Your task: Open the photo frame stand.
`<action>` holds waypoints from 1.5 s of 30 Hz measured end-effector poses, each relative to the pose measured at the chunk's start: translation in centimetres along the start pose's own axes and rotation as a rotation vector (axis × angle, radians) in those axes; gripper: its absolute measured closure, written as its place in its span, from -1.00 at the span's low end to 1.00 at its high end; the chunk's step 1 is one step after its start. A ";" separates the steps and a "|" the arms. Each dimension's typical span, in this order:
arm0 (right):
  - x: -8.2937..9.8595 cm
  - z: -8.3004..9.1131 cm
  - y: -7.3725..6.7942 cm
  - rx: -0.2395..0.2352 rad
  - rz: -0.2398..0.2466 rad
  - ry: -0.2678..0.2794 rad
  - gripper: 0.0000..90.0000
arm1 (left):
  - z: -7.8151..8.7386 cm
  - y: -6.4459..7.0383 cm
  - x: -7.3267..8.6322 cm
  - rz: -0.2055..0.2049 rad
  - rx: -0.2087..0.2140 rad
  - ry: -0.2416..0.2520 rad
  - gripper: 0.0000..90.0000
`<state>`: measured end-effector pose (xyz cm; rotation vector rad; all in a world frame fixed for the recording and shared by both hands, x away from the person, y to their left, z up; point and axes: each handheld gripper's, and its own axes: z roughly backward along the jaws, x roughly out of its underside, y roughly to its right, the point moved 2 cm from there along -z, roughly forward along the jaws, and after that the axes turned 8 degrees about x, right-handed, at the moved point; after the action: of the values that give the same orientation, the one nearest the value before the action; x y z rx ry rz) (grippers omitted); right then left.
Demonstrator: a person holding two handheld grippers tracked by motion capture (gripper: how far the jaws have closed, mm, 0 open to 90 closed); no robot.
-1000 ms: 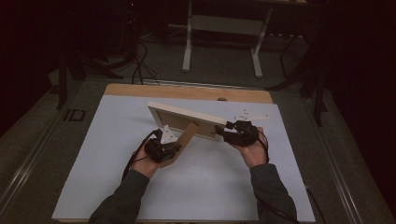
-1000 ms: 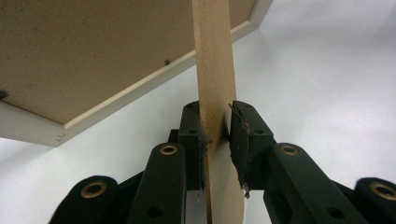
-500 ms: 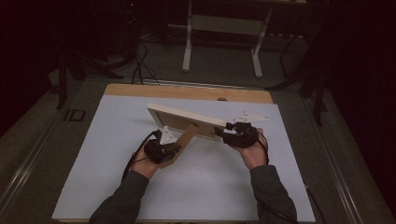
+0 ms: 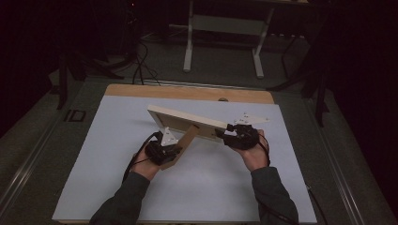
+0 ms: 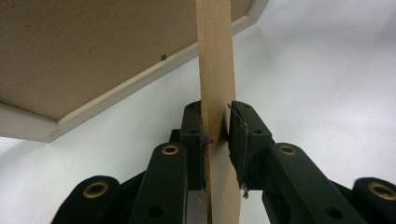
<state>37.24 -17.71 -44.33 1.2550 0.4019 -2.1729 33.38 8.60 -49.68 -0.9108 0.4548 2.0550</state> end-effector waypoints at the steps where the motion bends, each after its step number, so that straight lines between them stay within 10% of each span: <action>1: 0.0 0.0 0.0 0.001 0.001 0.001 0.23 | 0.0 0.0 0.0 0.001 0.000 0.000 0.71; 45: 1.1 0.4 0.3 -0.005 -0.002 -0.012 0.22 | 0.8 -0.4 0.0 0.045 0.061 0.063 0.53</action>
<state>36.78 -18.54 -45.05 1.2383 0.4029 -2.1787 33.33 9.26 -49.12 -0.9383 0.5730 2.0467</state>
